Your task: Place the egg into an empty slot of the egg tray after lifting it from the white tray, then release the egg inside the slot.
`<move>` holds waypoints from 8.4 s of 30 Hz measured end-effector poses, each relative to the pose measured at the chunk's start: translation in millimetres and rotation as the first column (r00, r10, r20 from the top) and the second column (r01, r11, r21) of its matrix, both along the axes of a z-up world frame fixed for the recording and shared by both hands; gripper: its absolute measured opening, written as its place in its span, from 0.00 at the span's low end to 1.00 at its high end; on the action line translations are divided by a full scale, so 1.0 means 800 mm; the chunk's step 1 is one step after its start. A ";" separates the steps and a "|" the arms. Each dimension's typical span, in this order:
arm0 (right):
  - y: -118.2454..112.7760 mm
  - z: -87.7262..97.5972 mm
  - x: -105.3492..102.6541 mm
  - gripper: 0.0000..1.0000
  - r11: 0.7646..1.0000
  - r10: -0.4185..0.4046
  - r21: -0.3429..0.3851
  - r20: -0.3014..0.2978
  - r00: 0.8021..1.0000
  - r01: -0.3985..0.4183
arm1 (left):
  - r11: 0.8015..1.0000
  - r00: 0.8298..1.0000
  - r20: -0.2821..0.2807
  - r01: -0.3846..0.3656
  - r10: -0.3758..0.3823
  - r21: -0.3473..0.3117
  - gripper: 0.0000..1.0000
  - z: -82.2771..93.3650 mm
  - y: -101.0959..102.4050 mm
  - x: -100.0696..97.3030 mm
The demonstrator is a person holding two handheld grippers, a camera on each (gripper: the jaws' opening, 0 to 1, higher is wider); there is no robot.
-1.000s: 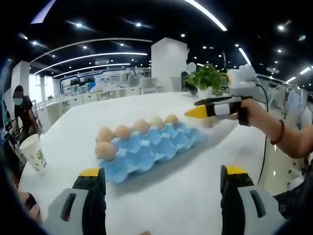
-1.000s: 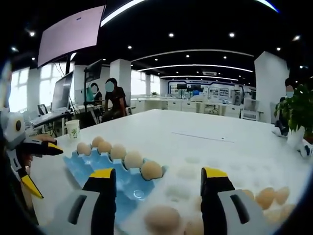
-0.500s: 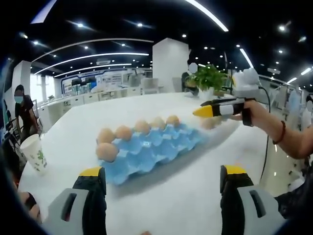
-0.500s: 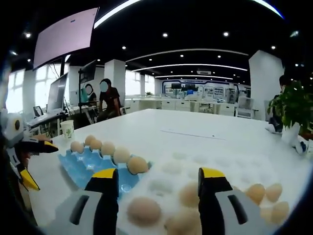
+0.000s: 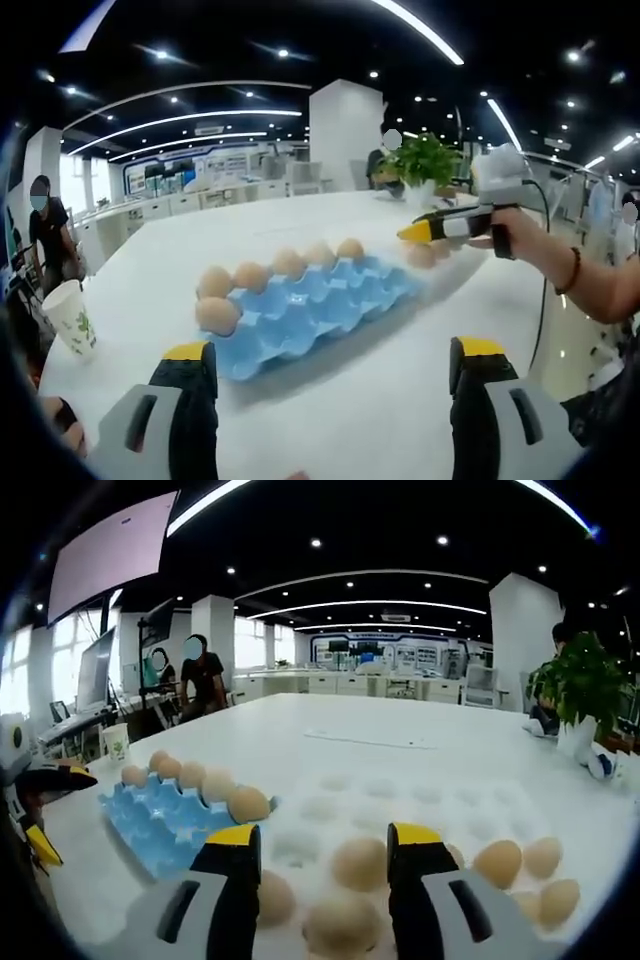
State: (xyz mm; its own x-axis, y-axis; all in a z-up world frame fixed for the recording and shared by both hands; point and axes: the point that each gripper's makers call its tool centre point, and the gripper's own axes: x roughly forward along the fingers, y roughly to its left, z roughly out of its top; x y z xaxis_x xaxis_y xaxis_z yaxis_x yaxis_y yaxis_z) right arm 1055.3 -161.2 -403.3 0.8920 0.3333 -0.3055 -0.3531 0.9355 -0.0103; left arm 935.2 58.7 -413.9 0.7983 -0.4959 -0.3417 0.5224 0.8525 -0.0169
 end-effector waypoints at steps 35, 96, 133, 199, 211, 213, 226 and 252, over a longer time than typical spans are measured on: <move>-0.038 -0.033 0.016 0.27 0.958 -0.288 -0.066 -0.179 0.941 0.281 | 1.000 1.000 0.024 0.004 -0.005 0.016 0.99 0.000 0.005 0.007; 0.137 0.015 -0.006 0.27 0.986 0.162 0.055 -0.061 0.985 -0.159 | 0.999 1.000 0.016 -0.006 0.005 0.035 0.98 0.001 0.009 -0.002; 0.239 0.010 -0.021 0.27 0.909 0.408 0.086 0.024 0.913 -0.409 | 0.999 1.000 0.002 -0.020 0.020 0.032 0.98 -0.005 0.014 -0.001; 0.286 0.007 -0.015 0.51 0.893 0.429 0.084 0.137 0.893 -0.442 | 0.999 0.999 -0.002 -0.048 0.048 0.013 0.99 -0.005 0.024 -0.003; 0.269 0.015 -0.013 0.75 0.907 0.406 0.062 0.139 0.903 -0.417 | 0.999 0.999 -0.002 -0.050 0.050 0.005 1.00 -0.004 0.019 -0.001; 0.265 0.016 -0.013 0.79 0.910 0.400 0.057 0.141 0.906 -0.411 | 0.999 0.999 -0.001 -0.052 0.052 0.005 1.00 -0.004 0.020 -0.001; 0.243 0.023 -0.025 0.91 0.907 0.411 0.039 0.145 0.900 -0.420 | 0.999 0.999 0.000 -0.043 0.043 -0.004 1.00 -0.002 0.013 0.000; 0.151 0.040 -0.023 0.91 0.950 0.301 0.033 0.163 0.940 -0.310 | 0.999 0.999 0.003 -0.039 0.039 -0.014 0.99 0.002 0.005 0.002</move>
State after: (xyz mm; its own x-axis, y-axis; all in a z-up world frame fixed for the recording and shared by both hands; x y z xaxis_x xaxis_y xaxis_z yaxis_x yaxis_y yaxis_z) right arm 1036.9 -40.4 -371.7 0.7788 0.6102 -0.1452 -0.6206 0.7832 -0.0371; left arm 937.1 63.0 -412.4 0.8181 -0.4691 -0.3327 0.4888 0.8719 -0.0273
